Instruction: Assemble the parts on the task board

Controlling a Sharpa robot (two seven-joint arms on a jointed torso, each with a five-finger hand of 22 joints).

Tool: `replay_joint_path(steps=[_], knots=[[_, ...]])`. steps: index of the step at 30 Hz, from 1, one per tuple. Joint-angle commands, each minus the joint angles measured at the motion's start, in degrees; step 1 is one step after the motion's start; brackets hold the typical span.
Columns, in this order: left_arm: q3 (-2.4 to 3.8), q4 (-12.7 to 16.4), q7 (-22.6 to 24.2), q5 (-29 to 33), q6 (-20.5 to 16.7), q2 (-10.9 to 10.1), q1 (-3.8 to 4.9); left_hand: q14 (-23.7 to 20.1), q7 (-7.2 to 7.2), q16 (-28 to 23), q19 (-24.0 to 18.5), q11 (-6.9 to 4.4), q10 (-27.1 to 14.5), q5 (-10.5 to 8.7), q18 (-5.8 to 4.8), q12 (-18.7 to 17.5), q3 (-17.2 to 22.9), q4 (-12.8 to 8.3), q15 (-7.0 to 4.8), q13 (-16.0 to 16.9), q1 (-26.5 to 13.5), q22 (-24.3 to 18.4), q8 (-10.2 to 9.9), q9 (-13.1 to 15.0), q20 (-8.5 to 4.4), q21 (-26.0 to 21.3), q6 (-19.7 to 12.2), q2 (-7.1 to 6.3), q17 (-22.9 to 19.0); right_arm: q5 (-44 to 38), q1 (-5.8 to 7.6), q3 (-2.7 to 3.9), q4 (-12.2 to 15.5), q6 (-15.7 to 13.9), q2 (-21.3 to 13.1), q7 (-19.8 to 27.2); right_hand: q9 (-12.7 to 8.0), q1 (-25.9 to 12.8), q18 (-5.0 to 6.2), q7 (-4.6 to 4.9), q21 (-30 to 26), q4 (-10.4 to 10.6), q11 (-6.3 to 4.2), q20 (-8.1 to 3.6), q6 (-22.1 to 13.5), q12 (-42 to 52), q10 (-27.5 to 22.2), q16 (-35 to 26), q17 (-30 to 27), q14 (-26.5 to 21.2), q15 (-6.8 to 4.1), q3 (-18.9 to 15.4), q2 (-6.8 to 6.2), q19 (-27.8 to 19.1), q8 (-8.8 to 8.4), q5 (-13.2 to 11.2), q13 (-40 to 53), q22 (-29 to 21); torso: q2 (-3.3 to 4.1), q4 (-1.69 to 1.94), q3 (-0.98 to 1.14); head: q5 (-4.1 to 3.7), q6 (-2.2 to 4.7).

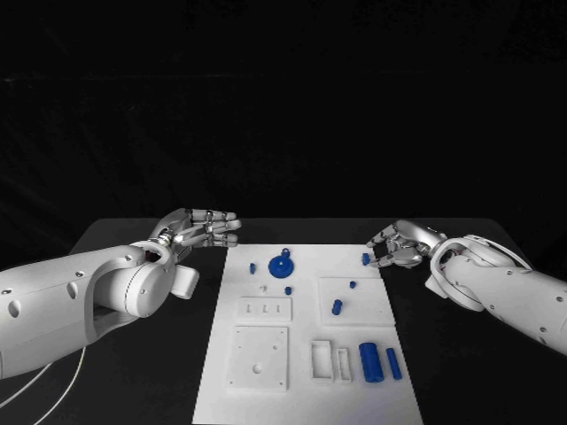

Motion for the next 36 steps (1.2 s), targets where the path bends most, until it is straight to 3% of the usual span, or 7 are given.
replay_joint_path(steps=[1,14,20,26,27,36], knots=[[0.05,0.0,0.5,-0.1,0.7,0.1,0.08,0.1,0.16,-0.2,-0.3,-0.02,-0.5,0.27,0.14,0.1,0.0,-0.2,0.0,0.1,-0.2,0.0,0.1,0.1,-0.18,0.3,-0.3,0.44,0.1,-1.1,-0.13,0.02,-0.2,1.5,0.3,0.3,0.0,-0.5,-0.1,0.4,-0.2,0.0,0.39,0.13,0.2,0.1,0.1,-0.1,0.1,0.1,0.23,-0.3,-0.12,2.6,-0.09,0.1,0.0,3.5,-0.02,0.02,0.03,0.02,-0.01],[0.05,0.0,0.2,-0.2,0.9,0.2,0.08,0.1,0.16,-0.2,-0.3,-0.02,-0.5,0.27,0.14,0.1,0.0,-0.2,0.0,0.1,-0.2,0.0,0.1,0.1,-0.18,0.3,-0.3,0.44,0.1,-1.0,-0.81,0.02,-1.9,-0.3,1.9,0.4,-0.1,-2.0,0.05,0.56,0.9,1.5,0.53,0.23,1.5,0.9,0.7,0.9,1.0,0.4,0.35,-0.3,1.0,2.8,-0.1,-1.9,0.5,3.7,0.02,0.17,-0.01,-0.01,-0.12],[0.05,0.0,0.2,-0.3,1.0,0.2,0.08,0.1,0.16,-0.2,-0.3,-0.02,-0.5,0.27,0.14,0.1,0.0,-0.2,0.0,0.1,-0.2,0.0,0.1,0.1,-0.18,0.3,-0.3,0.44,0.1,-1.1,-0.89,0.02,-2.4,-1.0,2.5,0.2,-0.1,-2.4,0.13,0.58,1.1,1.8,0.56,0.28,1.9,1.0,0.8,1.1,1.3,0.4,0.38,0.0,1.39,2.8,-0.11,-2.5,0.6,3.7,-0.02,0.04,0.01,0.05,-0.25],[0.05,0.1,0.0,-0.4,1.0,0.2,0.08,0.1,0.16,-0.2,-0.3,-0.02,-0.5,0.27,0.14,0.1,0.0,-0.2,0.0,0.1,-0.2,0.0,0.1,0.1,-0.18,0.3,-0.3,0.44,0.1,-1.3,-0.98,0.02,-3.0,-1.9,3.1,-0.5,-0.1,-2.5,0.22,0.7,1.5,1.7,0.62,0.32,2.5,1.2,0.9,1.2,1.5,0.5,0.43,1.8,1.6,2.8,-0.15,-4.0,0.7,3.6,-0.05,0.01,-0.06,-0.15,-0.59],[0.05,0.1,0.0,-0.4,1.0,0.2,0.08,0.1,0.16,-0.2,-0.3,-0.02,-0.5,0.27,0.14,0.1,0.0,-0.2,0.0,0.1,-0.2,0.0,0.1,0.1,-0.18,0.3,-0.3,0.44,0.1,-1.3,-1.0,0.02,-3.1,-2.0,3.2,-0.7,-0.1,-3.2,0.29,0.62,1.6,1.7,0.6,0.39,2.9,1.4,1.0,1.4,1.7,0.5,0.47,3.8,1.27,2.8,-0.13,-4.5,0.8,3.6,-0.05,0.01,-0.06,-0.15,-0.59],[0.05,0.1,-0.1,-0.4,0.9,0.1,0.08,0.1,0.16,-0.1,-0.3,0.01,-0.6,0.3,0.17,0.1,0.2,-0.1,0.0,0.1,-0.2,0.0,0.1,0.0,-0.15,0.3,-0.4,0.41,0.1,-1.6,-1.09,0.02,-3.4,-2.1,3.4,-1.0,-0.1,-3.7,0.24,0.42,2.0,1.3,0.5,0.39,4.2,1.6,1.1,1.6,2.0,0.5,0.47,6.2,1.5,2.8,-0.11,-6.0,0.9,3.6,-0.07,-0.02,-0.04,-0.02,-0.68]])
